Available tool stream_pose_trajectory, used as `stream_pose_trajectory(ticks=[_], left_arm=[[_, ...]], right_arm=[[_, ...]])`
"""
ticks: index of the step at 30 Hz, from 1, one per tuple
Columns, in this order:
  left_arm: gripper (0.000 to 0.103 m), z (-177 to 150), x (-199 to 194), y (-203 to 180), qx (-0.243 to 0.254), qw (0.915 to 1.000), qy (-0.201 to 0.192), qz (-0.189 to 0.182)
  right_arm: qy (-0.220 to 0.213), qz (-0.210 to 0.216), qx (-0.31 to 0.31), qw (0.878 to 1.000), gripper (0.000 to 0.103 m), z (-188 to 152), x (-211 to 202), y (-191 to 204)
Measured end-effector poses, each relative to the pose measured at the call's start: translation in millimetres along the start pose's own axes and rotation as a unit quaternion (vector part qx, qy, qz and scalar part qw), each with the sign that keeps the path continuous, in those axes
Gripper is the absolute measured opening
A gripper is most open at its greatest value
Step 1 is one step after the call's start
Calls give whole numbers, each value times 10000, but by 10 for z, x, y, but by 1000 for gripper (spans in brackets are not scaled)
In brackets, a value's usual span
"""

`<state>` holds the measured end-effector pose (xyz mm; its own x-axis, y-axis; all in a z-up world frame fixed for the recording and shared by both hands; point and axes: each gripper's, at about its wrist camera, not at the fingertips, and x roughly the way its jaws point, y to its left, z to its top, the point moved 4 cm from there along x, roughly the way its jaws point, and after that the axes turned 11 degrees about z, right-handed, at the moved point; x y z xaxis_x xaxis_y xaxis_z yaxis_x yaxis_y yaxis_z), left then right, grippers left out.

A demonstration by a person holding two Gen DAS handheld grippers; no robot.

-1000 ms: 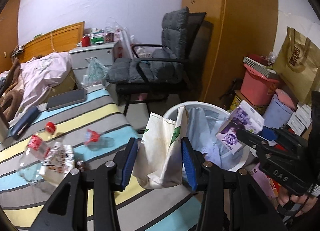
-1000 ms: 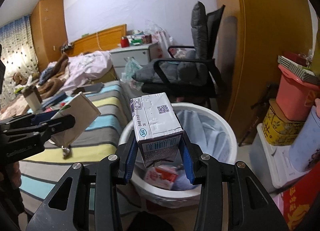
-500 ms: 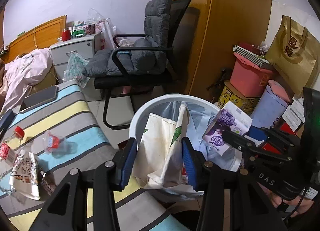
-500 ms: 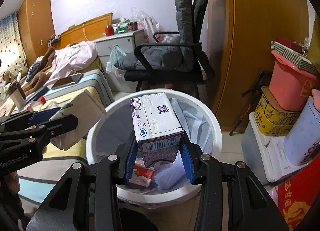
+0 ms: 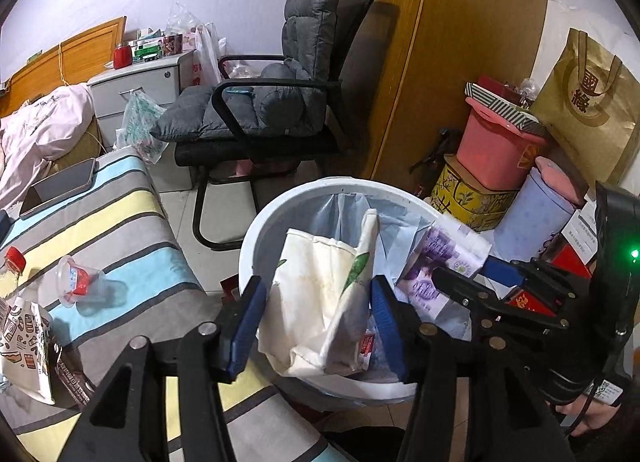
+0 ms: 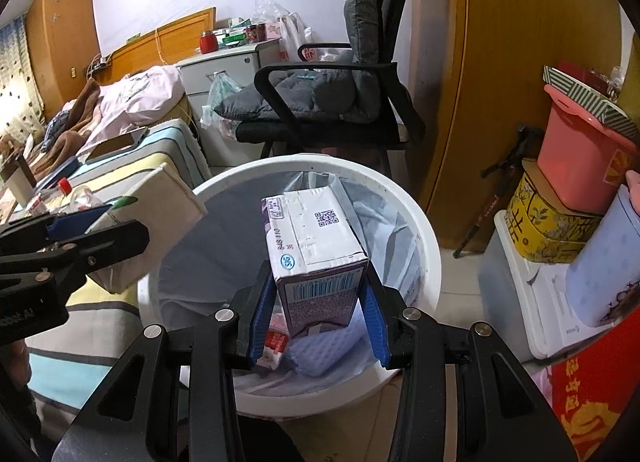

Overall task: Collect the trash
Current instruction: 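Open the left gripper over the bin while the right gripper releases the carton, then move both grippers back over the table toward the remaining trash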

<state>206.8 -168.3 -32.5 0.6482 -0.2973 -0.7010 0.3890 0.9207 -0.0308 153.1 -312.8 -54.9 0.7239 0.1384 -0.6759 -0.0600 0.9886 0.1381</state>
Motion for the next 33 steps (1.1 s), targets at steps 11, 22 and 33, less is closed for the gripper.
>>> stream_pose_trajectory(ticks=[11,22,33], left_arm=[[70,7,-23,39,-69,10000,-33,40],[70,-28,-270,195,-179,9994,-230,176],[70,-80,-500,379,-313,9980,-413,365]], right_arm=[[-48,-67,61,9999,61,23,-15,-19],[-192,-23,62,9998,61,39,-85,81],[-357,36,-67,9993,61,65,-189,260]])
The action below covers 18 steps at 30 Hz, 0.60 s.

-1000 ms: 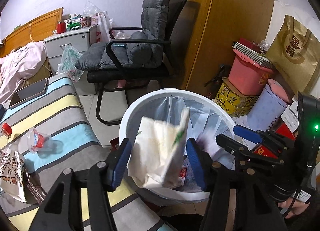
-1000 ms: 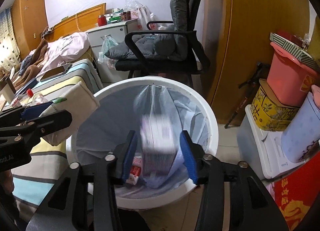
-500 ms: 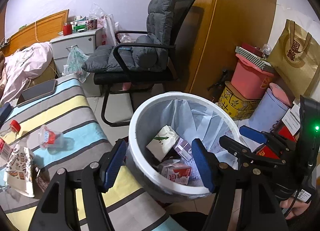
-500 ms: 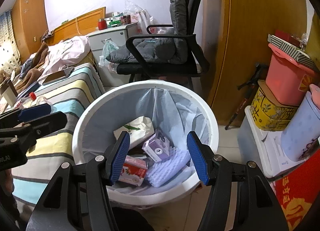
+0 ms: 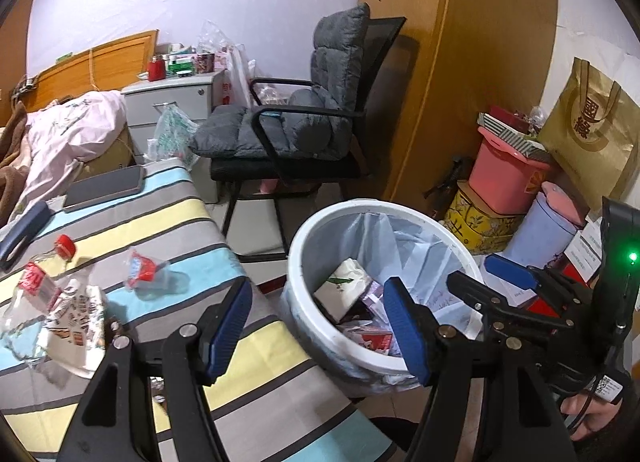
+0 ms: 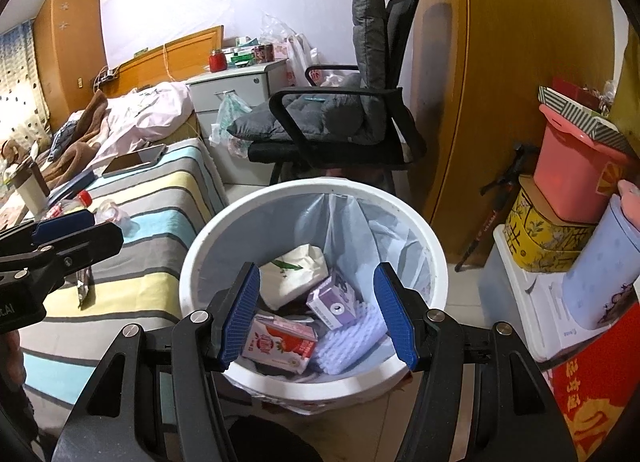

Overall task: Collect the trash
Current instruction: 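Move both grippers back over the table toward the remaining trash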

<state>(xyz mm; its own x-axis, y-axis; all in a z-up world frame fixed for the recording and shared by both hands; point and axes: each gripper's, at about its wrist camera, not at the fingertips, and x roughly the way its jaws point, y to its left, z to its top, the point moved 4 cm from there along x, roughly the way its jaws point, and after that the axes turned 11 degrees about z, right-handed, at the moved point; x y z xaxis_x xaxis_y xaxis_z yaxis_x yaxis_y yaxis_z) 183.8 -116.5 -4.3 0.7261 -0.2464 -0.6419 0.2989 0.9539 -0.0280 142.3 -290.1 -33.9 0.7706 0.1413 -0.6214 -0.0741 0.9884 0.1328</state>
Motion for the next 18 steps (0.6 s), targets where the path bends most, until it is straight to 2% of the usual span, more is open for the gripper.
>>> stream_pose_trajectory(ticks=[9,18], left_arm=[[70,-38,-200,224,-97,9996,-147,224],[71,-137,-418,643,-378,9977,-259,496]], right_arm=[[-179,107,-94,9997,61,16,-99,190],[-254,414,-307,9983,61,42,-64,521]])
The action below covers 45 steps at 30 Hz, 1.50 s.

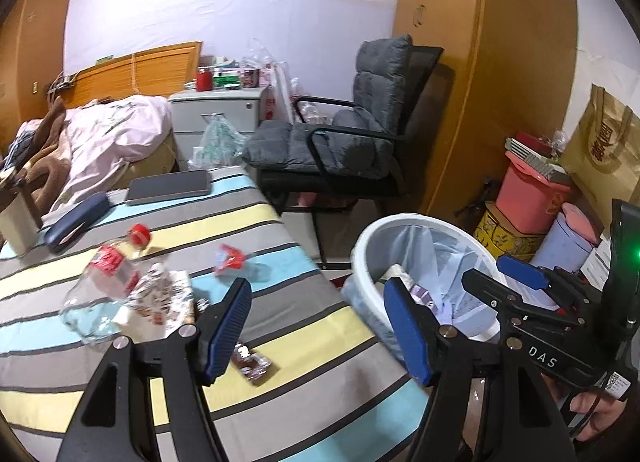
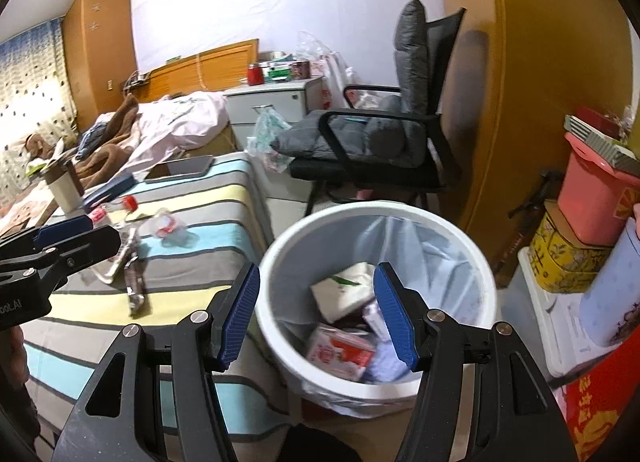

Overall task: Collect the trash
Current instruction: 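Move both grippers back over the table toward the remaining trash, then grasp the brown chocolate bar wrapper with the right gripper while the left gripper grasps the clear Coca-Cola bottle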

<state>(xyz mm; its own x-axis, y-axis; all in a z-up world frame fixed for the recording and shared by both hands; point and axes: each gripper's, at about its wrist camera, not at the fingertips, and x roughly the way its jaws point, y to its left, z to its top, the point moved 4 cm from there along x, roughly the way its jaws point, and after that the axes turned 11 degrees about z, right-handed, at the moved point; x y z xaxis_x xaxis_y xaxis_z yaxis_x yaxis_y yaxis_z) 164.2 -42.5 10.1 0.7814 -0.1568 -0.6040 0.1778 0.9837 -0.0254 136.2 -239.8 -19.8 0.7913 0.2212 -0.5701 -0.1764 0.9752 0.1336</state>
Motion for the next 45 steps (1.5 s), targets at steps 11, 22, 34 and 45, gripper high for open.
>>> stream_pose_trajectory(ticks=[11,22,34,45], left_arm=[[72,-109,-130,785,-405,9963,-120,752],[73,-251,-132,1514,-892,9890,-8,1180],[75,-349,146,1903,-1098,9864,344,1171],[76,-241,448,1992,-938,9879,552,1104]], right_arm=[[99,472,-278,9984,61,-12,186,458],[444,906,-689,9925,61,-62,492,947],[1005,1115,-980,9838,61,-176,782,1211],[1386,1226,-1104,9765,61,-220,939,1306]])
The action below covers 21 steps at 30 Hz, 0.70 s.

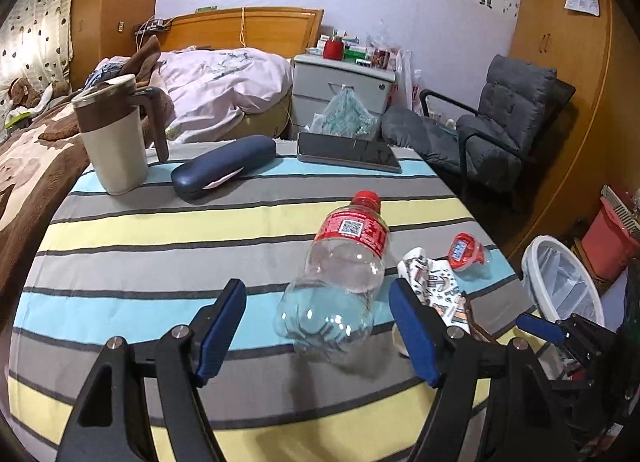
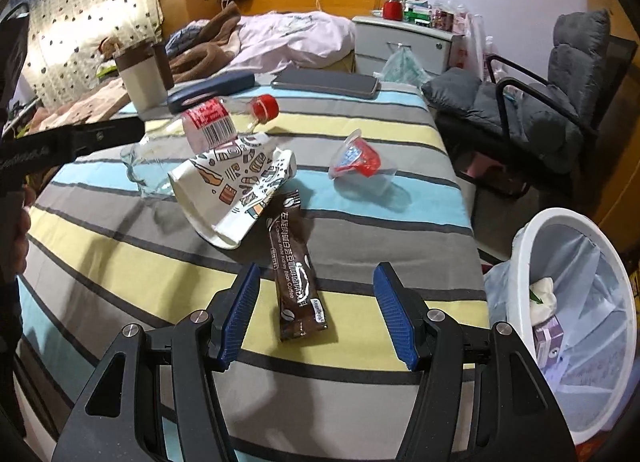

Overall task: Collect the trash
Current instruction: 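Grasp the brown chocolate bar wrapper with the right gripper while the left gripper grasps the clear Coca-Cola bottle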

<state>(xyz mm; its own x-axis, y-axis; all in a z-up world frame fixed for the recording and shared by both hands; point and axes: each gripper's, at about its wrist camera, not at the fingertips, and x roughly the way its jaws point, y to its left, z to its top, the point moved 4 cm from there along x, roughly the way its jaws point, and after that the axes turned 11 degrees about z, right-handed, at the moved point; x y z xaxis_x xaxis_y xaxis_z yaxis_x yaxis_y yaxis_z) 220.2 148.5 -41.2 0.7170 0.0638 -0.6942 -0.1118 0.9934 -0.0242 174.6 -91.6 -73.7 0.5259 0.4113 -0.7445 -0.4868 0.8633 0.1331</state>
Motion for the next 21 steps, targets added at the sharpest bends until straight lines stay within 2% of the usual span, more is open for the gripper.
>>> stream_pose_trajectory(ticks=[5,9,14,21], left_arm=[[77,68,120,-100,193,9994,117,-251],[78,107,208,-149,350,9990,174,-197],[78,123,310,-204,446,9980,326,-322],[78,137,428,-224,512,9973,434,-289]], right_arm=[[127,-27,22,9999,61,5,49,-34],[205,-34,30,9998,61,24,92,-58],[304,-49,30,9995,61,36,142,-73],[318,-58,8,9995,54,92,174,-101]])
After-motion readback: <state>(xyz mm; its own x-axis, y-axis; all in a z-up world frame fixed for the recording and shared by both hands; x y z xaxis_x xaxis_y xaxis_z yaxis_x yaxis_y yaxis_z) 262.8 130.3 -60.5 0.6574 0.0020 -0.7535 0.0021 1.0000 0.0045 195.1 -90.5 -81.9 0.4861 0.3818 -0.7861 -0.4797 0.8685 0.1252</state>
